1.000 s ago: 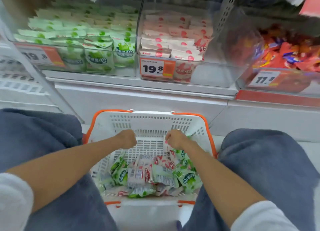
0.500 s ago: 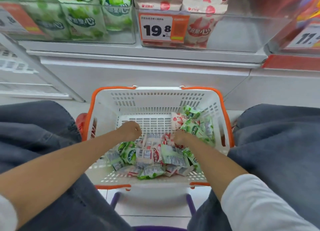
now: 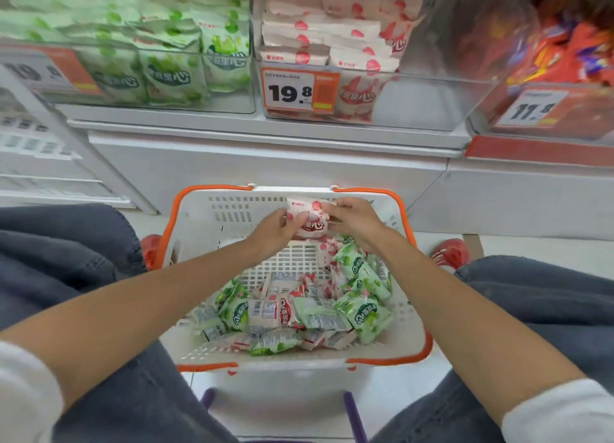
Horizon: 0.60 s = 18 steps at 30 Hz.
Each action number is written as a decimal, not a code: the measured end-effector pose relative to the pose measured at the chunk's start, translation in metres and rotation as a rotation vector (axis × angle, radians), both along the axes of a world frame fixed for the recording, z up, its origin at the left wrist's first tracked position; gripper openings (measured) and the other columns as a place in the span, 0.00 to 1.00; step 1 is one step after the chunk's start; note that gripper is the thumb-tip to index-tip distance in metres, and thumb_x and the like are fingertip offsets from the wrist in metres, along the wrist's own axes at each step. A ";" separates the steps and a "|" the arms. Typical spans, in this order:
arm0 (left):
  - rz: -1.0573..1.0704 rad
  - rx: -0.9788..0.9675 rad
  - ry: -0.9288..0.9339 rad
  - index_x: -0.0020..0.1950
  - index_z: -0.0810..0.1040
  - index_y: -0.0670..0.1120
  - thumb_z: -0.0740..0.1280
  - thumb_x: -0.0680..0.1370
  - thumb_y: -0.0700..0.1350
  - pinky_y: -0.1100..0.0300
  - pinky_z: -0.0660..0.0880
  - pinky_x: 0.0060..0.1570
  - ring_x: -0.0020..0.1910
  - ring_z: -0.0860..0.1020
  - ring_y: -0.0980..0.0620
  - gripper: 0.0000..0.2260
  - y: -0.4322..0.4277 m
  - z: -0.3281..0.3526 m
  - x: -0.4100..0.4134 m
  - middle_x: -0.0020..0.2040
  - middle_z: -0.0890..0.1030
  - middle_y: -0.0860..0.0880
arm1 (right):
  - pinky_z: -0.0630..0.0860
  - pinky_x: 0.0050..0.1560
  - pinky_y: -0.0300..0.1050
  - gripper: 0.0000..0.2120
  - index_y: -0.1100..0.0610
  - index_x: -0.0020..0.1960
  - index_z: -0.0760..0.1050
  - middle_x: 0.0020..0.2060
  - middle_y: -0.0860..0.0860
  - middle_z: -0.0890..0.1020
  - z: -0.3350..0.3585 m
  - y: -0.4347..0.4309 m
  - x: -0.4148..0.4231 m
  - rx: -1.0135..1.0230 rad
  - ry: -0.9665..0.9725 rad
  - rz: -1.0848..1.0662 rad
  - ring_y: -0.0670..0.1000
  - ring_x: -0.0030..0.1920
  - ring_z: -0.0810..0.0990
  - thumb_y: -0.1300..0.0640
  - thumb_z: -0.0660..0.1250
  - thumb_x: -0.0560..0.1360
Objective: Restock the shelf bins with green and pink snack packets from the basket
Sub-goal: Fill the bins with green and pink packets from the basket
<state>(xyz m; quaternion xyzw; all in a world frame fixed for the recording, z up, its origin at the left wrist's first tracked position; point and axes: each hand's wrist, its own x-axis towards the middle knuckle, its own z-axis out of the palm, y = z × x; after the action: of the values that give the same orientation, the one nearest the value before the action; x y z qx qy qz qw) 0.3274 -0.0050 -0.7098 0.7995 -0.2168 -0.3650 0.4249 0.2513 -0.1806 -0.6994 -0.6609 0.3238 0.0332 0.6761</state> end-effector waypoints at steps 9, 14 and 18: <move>0.205 -0.187 -0.419 0.37 0.72 0.46 0.59 0.80 0.61 0.52 0.70 0.38 0.36 0.77 0.45 0.22 -0.064 0.083 -0.006 0.31 0.76 0.49 | 0.82 0.42 0.47 0.07 0.58 0.41 0.74 0.43 0.61 0.82 0.107 -0.042 0.008 -0.100 -0.229 -0.068 0.52 0.37 0.82 0.60 0.69 0.77; 0.235 -0.255 -0.508 0.41 0.76 0.43 0.56 0.77 0.69 0.48 0.75 0.44 0.40 0.79 0.45 0.29 -0.086 0.125 0.014 0.38 0.81 0.46 | 0.81 0.40 0.45 0.07 0.61 0.45 0.77 0.40 0.56 0.83 0.159 -0.051 0.013 -0.131 -0.334 -0.119 0.52 0.38 0.83 0.57 0.68 0.78; 0.315 -0.291 -0.539 0.47 0.78 0.42 0.51 0.80 0.66 0.53 0.69 0.43 0.42 0.76 0.46 0.30 -0.104 0.173 0.024 0.41 0.78 0.48 | 0.81 0.44 0.42 0.06 0.60 0.50 0.80 0.40 0.53 0.85 0.190 -0.055 0.009 -0.125 -0.304 0.082 0.49 0.41 0.84 0.58 0.70 0.76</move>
<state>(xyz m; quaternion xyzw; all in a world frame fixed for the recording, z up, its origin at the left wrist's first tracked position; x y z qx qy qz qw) 0.3518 -0.1089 -0.5372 0.8219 -0.2451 -0.0358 0.5129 0.2601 -0.2357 -0.5096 -0.7117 0.1919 -0.0596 0.6732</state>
